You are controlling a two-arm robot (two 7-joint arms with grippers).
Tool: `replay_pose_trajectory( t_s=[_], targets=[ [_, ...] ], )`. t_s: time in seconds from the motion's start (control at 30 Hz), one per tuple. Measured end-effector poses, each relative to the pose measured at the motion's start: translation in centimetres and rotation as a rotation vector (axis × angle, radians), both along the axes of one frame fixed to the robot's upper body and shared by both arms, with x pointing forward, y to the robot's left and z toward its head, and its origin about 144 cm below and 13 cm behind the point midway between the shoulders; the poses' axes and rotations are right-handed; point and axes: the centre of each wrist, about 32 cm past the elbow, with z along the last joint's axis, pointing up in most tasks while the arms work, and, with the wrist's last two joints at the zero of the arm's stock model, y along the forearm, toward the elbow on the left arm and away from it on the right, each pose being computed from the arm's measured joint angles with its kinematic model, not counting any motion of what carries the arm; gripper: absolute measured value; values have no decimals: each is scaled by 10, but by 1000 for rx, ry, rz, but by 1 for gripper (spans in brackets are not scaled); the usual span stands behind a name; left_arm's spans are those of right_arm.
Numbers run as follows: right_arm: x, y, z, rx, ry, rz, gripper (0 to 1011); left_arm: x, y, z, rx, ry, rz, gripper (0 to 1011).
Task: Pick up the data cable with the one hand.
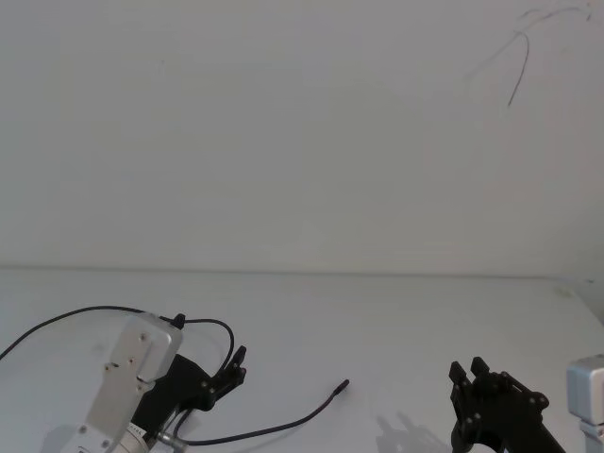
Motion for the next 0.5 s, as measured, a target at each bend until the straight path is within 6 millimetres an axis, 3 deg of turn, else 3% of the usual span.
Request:
replay_pose_trajectory(
  t_s=[0.5],
  targets=[
    [0,0,0,0,0,0,251,0,0,0,0,1,-1,1001]
  ],
)
